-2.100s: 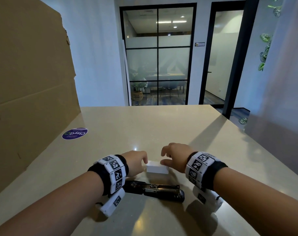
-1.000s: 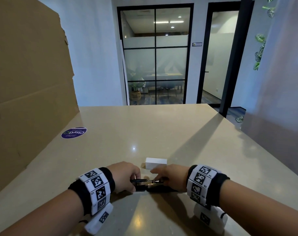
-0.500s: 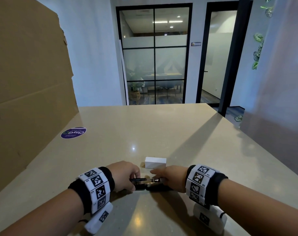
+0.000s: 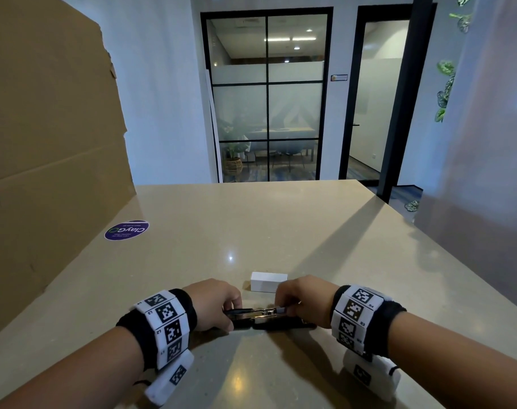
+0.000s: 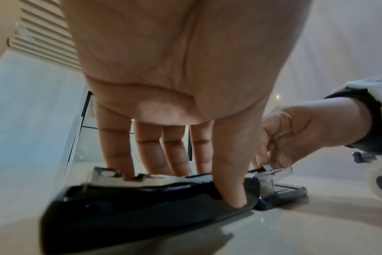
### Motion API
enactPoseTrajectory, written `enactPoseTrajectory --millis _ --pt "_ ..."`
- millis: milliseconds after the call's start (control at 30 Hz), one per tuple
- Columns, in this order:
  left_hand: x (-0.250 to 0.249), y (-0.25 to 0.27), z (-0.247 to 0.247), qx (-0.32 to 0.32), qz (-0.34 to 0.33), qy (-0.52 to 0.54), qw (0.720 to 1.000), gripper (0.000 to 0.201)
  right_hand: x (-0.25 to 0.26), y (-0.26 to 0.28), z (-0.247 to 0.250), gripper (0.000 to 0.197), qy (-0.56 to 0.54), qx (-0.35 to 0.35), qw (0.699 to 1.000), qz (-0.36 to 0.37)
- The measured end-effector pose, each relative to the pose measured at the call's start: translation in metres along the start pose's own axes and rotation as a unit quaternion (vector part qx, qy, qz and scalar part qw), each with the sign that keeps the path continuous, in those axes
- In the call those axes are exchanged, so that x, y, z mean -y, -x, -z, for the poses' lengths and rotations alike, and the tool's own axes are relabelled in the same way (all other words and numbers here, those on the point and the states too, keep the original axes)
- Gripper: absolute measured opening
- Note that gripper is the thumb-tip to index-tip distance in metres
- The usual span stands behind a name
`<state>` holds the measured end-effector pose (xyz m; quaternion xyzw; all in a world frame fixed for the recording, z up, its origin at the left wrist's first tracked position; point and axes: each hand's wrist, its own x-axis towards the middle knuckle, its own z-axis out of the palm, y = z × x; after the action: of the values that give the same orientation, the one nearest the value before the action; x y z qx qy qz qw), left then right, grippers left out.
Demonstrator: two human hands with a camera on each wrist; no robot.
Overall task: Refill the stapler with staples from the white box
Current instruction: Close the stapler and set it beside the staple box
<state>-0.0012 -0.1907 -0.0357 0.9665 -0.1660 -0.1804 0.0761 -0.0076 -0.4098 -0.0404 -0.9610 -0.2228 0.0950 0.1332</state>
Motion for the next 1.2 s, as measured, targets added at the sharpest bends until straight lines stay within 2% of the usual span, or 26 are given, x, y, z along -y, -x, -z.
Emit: enactPoseTrajectory --millis 167,533,800,1000,1200 --pt "0.001 0.0 0.0 0.001 -0.005 -0.003 1.0 0.032 0.002 0.0 0.004 0.021 0.048 -0.021 0.999 0.006" --pt "0.0 0.001 0.001 0.005 -0.001 0.0 1.0 0.031 0.003 -0.004 0.002 0.024 0.144 -0.001 0.989 0.022" --pt "-0.002 0.002 0.002 0.011 0.001 -0.005 1.0 0.032 0.001 -0.01 0.003 0.03 0.149 -0.014 0.988 0.027" --pt "-0.003 0.002 0.003 0.008 -0.001 -0.012 1.0 0.033 0.01 -0.004 0.008 0.047 0.249 0.039 0.962 0.108" --pt "-0.002 0.002 0.003 0.006 -0.001 -0.014 1.0 0.032 0.015 -0.007 0.015 0.048 0.302 0.077 0.942 0.127"
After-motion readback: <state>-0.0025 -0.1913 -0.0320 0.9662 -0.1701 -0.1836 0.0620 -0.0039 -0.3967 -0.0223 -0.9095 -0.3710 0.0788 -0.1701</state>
